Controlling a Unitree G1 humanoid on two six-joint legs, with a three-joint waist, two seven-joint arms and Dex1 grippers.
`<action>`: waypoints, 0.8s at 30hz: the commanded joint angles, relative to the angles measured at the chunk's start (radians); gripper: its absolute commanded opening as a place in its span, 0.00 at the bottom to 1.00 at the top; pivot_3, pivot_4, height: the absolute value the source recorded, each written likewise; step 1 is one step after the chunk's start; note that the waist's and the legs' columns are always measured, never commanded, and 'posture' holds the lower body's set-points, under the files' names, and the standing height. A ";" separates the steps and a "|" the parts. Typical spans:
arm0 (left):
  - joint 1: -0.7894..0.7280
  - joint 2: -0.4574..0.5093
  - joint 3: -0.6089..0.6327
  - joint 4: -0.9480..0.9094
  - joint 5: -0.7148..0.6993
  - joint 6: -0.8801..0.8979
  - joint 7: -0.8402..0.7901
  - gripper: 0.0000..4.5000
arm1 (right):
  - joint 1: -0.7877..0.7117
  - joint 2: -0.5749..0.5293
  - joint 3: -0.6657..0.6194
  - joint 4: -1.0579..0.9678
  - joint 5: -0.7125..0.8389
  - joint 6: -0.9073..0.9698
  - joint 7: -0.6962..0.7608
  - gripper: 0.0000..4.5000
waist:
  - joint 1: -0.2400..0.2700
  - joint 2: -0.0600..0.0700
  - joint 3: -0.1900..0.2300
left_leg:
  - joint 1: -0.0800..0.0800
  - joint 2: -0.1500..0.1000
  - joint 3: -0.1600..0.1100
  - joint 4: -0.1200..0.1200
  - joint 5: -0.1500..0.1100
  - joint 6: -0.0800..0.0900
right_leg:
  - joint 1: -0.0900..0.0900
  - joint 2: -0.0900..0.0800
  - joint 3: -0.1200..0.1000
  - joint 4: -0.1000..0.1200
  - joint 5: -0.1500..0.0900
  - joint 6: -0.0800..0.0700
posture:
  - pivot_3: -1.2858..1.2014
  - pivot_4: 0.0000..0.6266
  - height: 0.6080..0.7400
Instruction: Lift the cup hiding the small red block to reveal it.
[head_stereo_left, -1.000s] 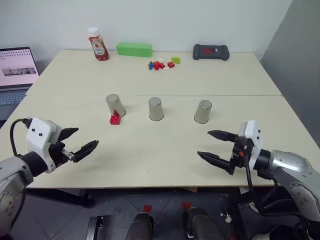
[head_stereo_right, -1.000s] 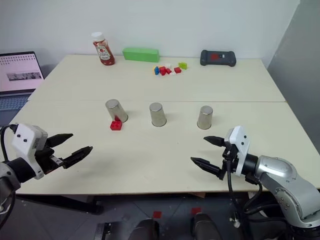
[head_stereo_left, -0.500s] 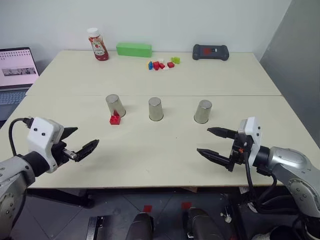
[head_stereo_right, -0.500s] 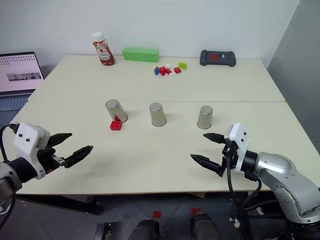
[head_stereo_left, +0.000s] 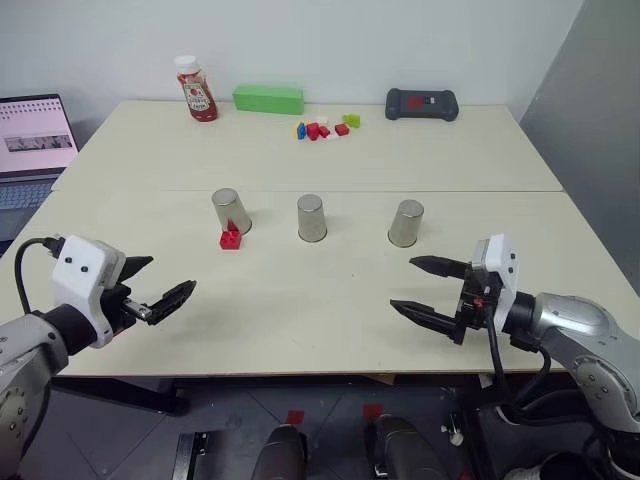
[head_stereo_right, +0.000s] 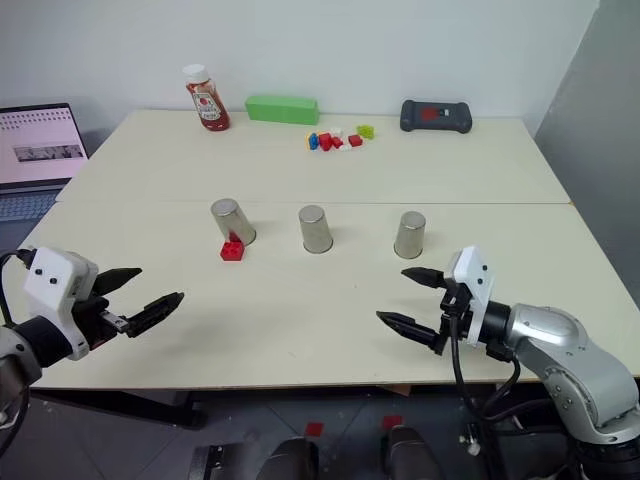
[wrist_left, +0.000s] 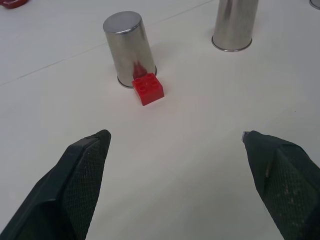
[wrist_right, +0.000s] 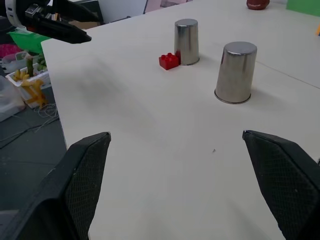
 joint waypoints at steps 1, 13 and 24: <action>0.002 0.004 0.033 -0.033 -0.003 -0.001 0.009 1.00 | -0.023 -0.001 -0.006 -0.005 0.006 -0.017 0.006 1.00 | 0.000 0.000 0.000 | 0.000 0.000 0.000 0.000 0.000 0.000 | 0.000 0.000 0.000 0.000 0.000 0.000 | 0.52 0.24 1.00; 0.015 -0.007 0.042 -0.035 -0.013 -0.001 0.012 1.00 | -0.032 -0.005 0.012 0.010 -0.002 -0.026 0.025 1.00 | 0.000 0.000 0.000 | 0.000 0.000 0.000 0.000 0.000 0.000 | 0.000 0.000 0.000 0.000 0.000 0.000 | 0.52 0.24 1.00; 0.019 -0.011 0.046 -0.039 -0.015 -0.001 0.011 1.00 | -0.012 -0.011 0.010 0.018 -0.014 -0.046 0.049 1.00 | 0.000 0.000 0.000 | 0.000 0.000 0.000 0.000 0.000 0.000 | 0.000 0.000 0.000 0.000 0.000 0.000 | 0.52 0.24 1.00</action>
